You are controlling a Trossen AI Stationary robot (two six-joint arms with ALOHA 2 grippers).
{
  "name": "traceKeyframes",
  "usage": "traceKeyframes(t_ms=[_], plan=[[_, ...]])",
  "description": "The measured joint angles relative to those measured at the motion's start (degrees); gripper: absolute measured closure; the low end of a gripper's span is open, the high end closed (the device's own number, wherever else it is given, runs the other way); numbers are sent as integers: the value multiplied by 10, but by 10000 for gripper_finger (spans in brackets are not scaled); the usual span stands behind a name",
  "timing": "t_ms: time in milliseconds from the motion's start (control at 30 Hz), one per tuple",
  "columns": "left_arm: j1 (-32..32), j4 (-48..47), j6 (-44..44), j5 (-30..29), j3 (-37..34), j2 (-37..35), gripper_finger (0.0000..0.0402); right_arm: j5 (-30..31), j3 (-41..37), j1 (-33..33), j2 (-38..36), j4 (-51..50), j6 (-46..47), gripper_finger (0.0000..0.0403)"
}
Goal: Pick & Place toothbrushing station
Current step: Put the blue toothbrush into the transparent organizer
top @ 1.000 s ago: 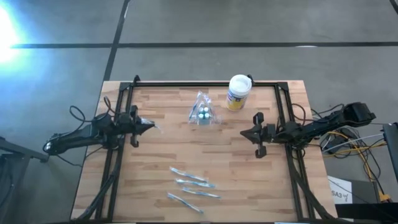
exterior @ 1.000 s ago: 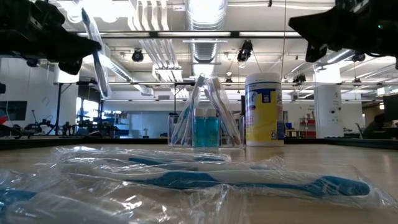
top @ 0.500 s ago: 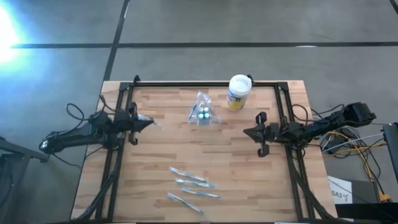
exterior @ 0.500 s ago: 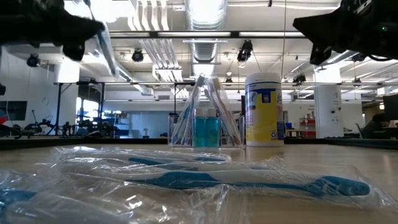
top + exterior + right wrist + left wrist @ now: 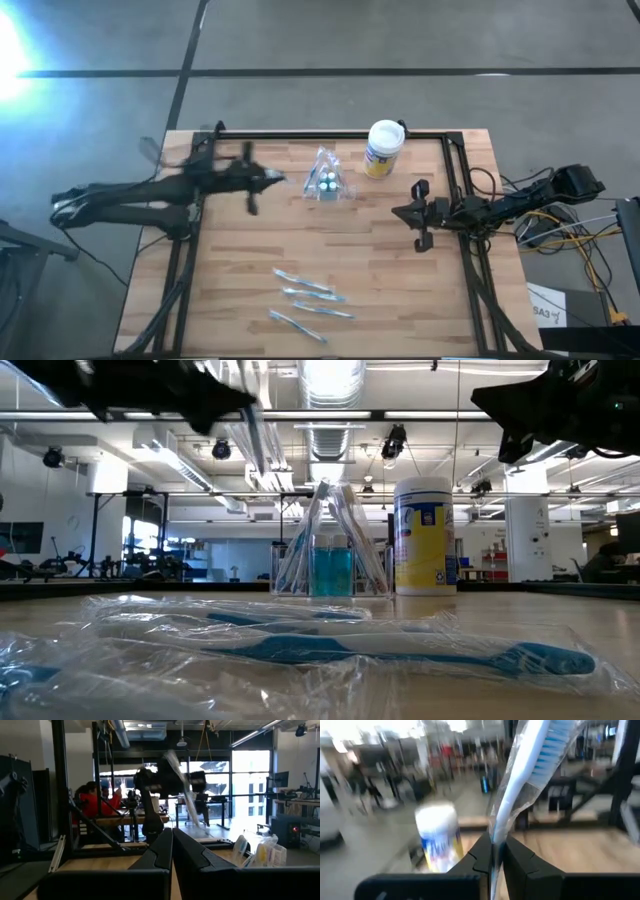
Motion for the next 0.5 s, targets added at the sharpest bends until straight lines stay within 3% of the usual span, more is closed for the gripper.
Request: traceKeyframes(t_ms=[267, 500], plan=[[90, 137, -53, 85, 6, 185, 376, 0, 0, 0, 0, -3, 0, 394], [104, 185, -67, 106, 16, 270, 376, 0, 0, 0, 1, -3, 0, 394]])
